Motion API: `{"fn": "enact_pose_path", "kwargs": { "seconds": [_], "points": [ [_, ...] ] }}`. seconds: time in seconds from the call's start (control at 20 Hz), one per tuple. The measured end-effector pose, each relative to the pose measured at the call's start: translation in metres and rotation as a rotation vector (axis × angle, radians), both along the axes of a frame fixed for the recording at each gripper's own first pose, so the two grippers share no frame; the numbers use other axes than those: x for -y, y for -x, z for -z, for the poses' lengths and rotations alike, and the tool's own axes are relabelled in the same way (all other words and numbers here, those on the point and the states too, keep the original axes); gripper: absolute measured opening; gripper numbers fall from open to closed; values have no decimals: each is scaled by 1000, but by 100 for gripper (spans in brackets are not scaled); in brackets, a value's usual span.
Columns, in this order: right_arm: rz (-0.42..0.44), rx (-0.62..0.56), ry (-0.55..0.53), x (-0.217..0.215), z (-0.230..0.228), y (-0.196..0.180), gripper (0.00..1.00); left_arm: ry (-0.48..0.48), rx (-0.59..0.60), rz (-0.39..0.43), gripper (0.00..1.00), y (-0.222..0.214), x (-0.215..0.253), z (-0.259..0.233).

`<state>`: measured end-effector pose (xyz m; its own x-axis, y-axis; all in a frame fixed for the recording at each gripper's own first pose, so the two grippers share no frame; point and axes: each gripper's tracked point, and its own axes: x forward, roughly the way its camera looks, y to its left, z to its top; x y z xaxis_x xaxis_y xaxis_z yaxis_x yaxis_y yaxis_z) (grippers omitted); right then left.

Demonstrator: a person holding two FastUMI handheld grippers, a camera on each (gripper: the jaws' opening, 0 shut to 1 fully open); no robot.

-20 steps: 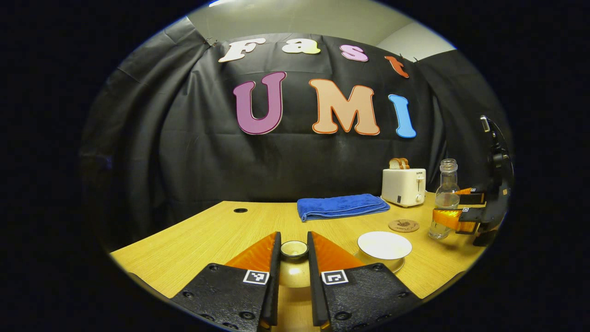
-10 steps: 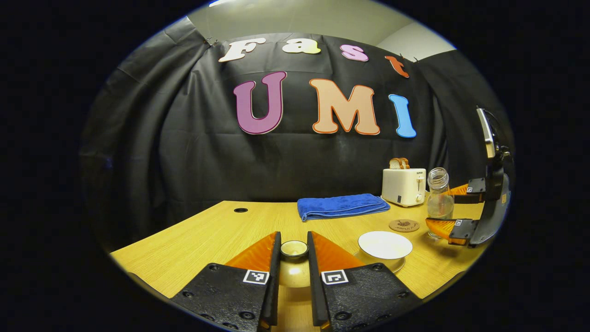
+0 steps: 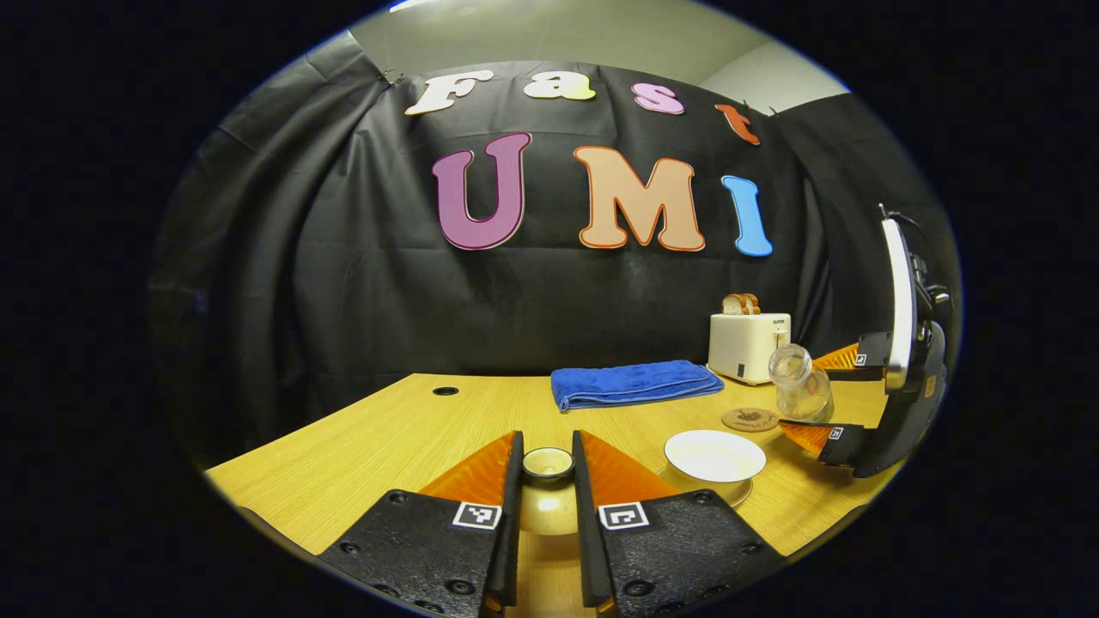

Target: Open the teacup lid with one hand, grasp the water bottle and pour water into the teacup with the other hand; after pouring, place the water bottle on the coaster and then close the teacup lid.

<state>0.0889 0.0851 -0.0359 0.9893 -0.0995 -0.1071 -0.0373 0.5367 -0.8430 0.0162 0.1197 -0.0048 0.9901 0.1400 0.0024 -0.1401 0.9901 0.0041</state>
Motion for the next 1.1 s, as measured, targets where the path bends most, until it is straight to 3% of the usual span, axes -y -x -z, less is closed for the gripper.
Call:
{"fn": "enact_pose_path", "kwargs": {
  "seconds": [1.1],
  "points": [
    [-76, 32, 478, -20, -6, -10, 82, 1, 0, 2, 27, -1, 0, 0]
  ]
}}
